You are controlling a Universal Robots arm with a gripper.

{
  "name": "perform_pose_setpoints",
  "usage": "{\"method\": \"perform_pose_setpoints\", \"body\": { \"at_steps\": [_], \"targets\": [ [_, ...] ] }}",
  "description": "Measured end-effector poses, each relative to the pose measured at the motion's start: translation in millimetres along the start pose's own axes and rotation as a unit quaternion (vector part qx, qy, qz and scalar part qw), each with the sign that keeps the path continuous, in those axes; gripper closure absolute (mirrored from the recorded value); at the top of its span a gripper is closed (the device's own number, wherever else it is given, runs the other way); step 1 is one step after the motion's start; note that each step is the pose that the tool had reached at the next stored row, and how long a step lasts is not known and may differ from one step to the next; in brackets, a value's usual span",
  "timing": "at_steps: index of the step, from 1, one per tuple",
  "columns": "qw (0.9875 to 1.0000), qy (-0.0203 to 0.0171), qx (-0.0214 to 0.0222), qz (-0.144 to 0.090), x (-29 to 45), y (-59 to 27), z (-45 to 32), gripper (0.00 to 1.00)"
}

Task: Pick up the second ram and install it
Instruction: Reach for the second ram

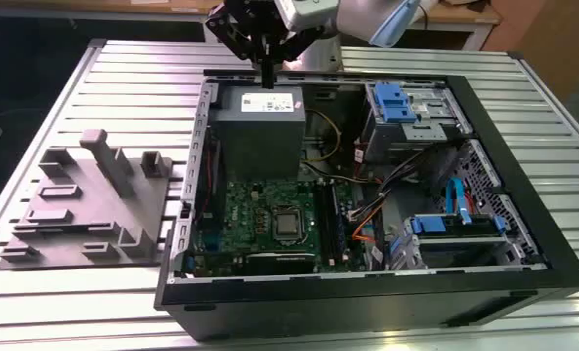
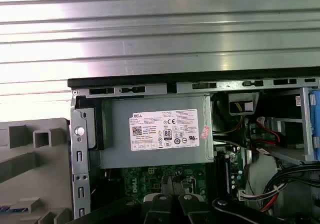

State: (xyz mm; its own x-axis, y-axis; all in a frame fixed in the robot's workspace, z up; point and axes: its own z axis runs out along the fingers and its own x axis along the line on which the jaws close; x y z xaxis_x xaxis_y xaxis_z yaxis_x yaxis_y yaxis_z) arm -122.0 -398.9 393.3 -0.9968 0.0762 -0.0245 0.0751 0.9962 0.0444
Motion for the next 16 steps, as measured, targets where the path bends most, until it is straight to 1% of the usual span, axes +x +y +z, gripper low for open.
{"method": "perform_pose_setpoints", "body": {
  "at_steps": [5,16],
  "targets": [
    [1.0000,0.0000,0.0000,0.000,0.1,0.0,0.0,0.90],
    [1.0000,0.0000,0.0000,0.000,8.5,-0.7,-0.3,0.90]
  ]
}}
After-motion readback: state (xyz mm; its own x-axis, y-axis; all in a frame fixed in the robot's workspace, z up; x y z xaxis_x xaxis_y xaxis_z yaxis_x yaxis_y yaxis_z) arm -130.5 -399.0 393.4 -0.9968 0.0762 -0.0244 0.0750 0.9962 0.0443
